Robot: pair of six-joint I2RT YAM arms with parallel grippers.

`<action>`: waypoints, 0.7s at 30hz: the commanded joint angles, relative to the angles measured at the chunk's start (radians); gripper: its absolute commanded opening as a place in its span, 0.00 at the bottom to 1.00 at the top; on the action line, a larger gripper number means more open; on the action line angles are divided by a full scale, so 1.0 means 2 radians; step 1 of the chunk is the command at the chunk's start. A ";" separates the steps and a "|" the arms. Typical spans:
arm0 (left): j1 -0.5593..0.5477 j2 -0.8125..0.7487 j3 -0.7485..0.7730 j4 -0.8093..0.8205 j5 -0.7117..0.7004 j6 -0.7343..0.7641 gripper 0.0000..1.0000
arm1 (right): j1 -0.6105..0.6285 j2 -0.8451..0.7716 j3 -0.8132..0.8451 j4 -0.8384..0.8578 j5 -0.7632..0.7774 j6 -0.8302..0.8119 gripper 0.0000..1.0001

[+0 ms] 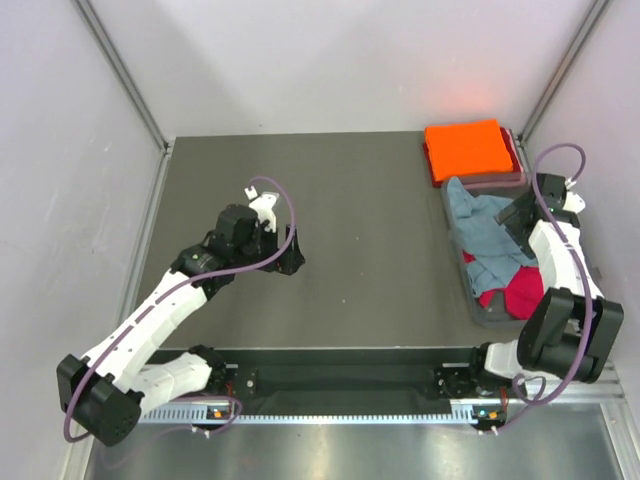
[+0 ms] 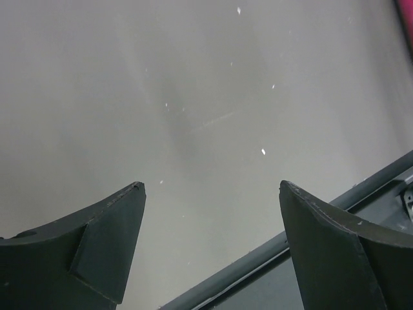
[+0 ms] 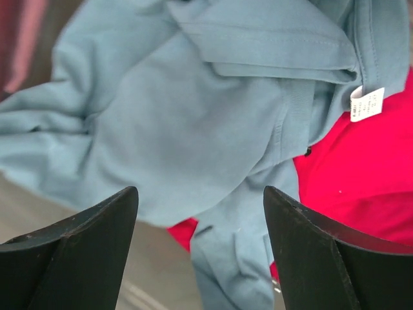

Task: Fold and stack the t-shirts
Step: Grab the tshirt from the pile

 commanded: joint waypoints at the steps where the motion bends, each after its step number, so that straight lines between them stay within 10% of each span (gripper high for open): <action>1: 0.001 0.001 -0.008 0.033 0.012 0.011 0.89 | -0.022 0.008 -0.020 0.093 -0.021 0.015 0.78; 9: 0.000 -0.012 -0.011 0.033 -0.002 0.014 0.87 | -0.038 0.057 -0.066 0.158 -0.067 0.038 0.67; 16: 0.000 -0.006 -0.010 0.032 -0.007 0.017 0.81 | -0.041 0.067 -0.030 0.144 -0.071 0.013 0.05; 21: 0.000 -0.008 -0.008 0.033 -0.007 0.017 0.81 | -0.038 0.012 0.039 0.069 -0.062 -0.037 0.03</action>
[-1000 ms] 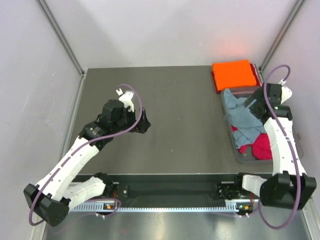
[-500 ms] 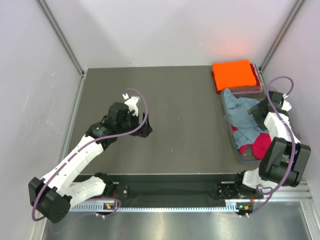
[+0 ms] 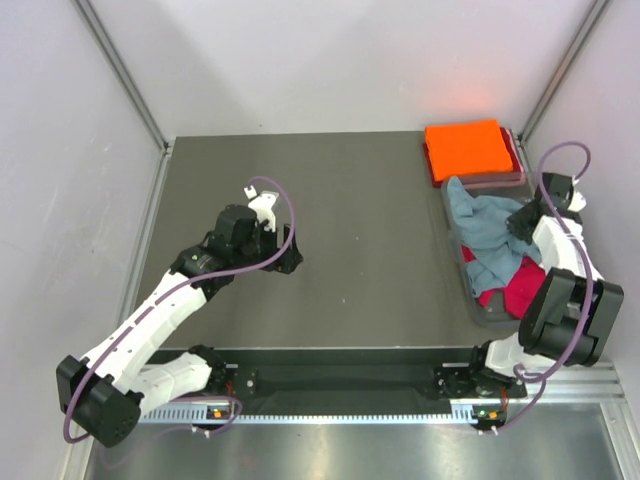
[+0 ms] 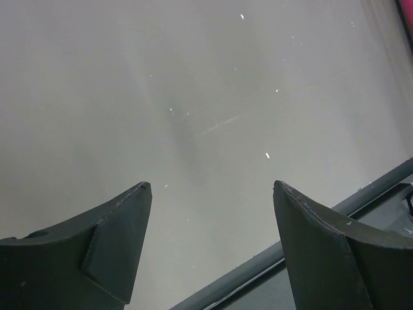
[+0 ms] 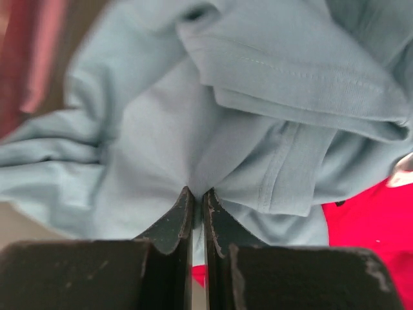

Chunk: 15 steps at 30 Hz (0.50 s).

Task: Fold and stack the t-shirts
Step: Grab the tshirt from the pile

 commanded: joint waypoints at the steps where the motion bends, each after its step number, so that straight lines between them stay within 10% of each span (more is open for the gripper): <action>1: 0.000 -0.010 -0.001 0.027 -0.002 0.008 0.81 | 0.000 -0.058 0.079 -0.040 0.000 -0.050 0.03; 9: 0.000 -0.012 0.007 0.018 -0.038 -0.011 0.86 | 0.005 -0.145 0.232 -0.119 -0.032 -0.073 0.00; 15: 0.001 -0.019 0.053 -0.020 -0.052 -0.038 0.91 | 0.062 -0.114 0.451 -0.175 -0.214 -0.059 0.00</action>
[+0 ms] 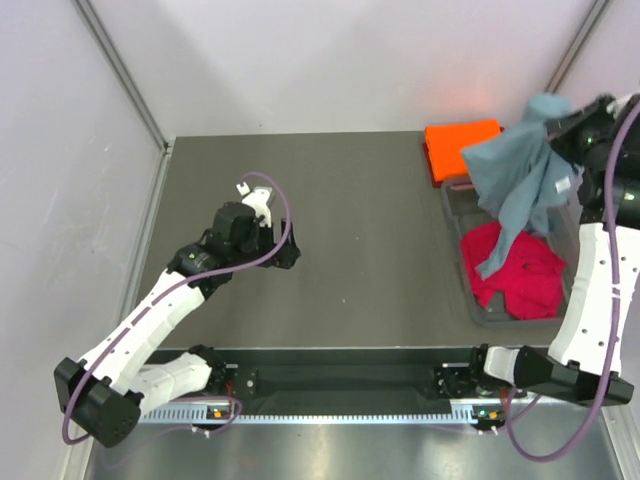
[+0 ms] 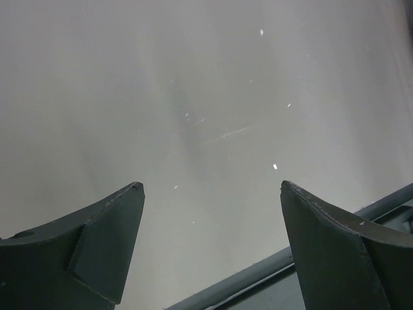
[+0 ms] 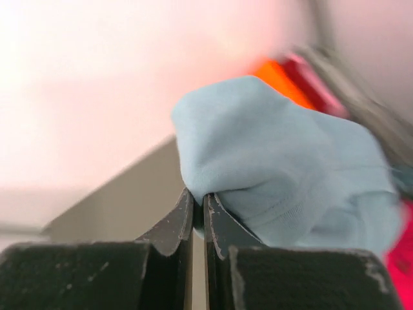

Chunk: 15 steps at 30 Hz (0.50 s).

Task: Fold and stack the t-shirts
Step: Grab the tshirt from the pile, then move the tshirt to the center of the board

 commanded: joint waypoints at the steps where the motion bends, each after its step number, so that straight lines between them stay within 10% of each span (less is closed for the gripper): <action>1: 0.001 -0.026 0.049 -0.014 -0.009 -0.022 0.91 | 0.054 0.011 0.131 -0.013 -0.133 0.015 0.00; 8: 0.001 -0.076 0.103 -0.069 -0.038 -0.046 0.91 | 0.185 0.009 0.136 0.060 -0.180 0.083 0.00; 15: 0.001 -0.111 0.116 -0.113 -0.066 -0.066 0.90 | 0.292 -0.002 -0.038 0.170 -0.167 0.106 0.00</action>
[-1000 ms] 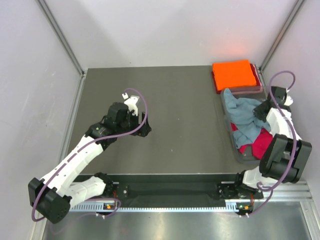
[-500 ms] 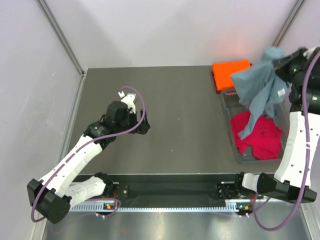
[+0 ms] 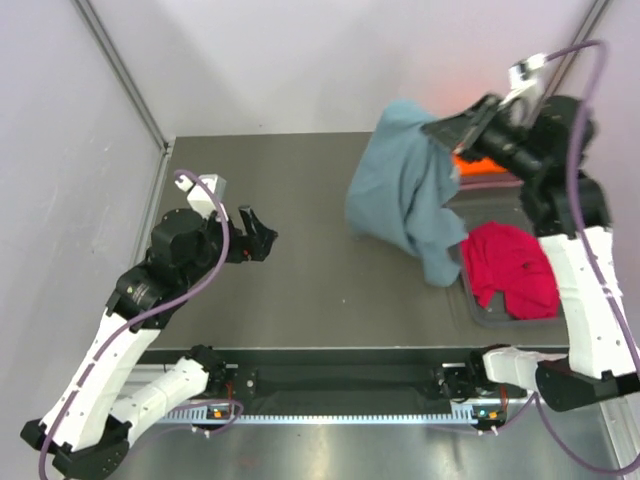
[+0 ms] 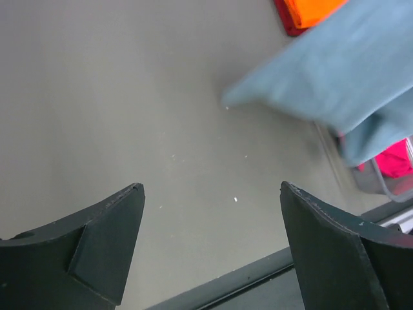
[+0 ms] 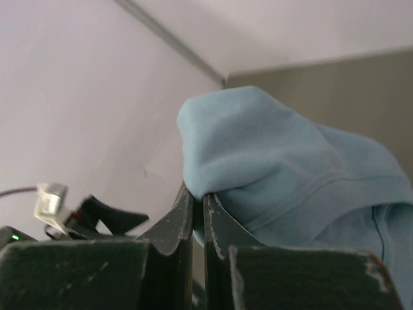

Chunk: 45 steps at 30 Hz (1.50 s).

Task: Fold and stack the t-shirts
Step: Move the tshirt to the center of the board, then flatten the tshirt out

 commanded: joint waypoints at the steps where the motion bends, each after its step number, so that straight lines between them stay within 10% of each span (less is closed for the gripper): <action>1: 0.001 -0.005 0.004 -0.038 -0.035 -0.018 0.90 | 0.054 0.019 -0.101 0.085 -0.001 0.019 0.00; 14: 0.024 0.060 -0.032 -0.077 -0.167 -0.067 0.87 | 0.255 0.238 -0.126 0.145 -0.005 -0.054 0.00; 17: 0.057 0.057 -0.039 -0.059 -0.138 -0.075 0.87 | 0.273 0.264 -0.127 0.126 0.008 -0.061 0.13; 24: 0.078 0.072 -0.051 0.008 0.020 -0.066 0.86 | 0.211 0.167 -0.194 0.065 0.117 -0.071 0.43; 30: 0.078 0.157 -0.067 0.062 0.080 -0.067 0.83 | 0.133 0.131 -0.235 -0.017 0.231 -0.127 0.45; 45: 0.076 0.369 -0.065 0.120 0.152 -0.047 0.63 | 0.105 0.332 -0.161 -0.016 0.284 -0.233 0.45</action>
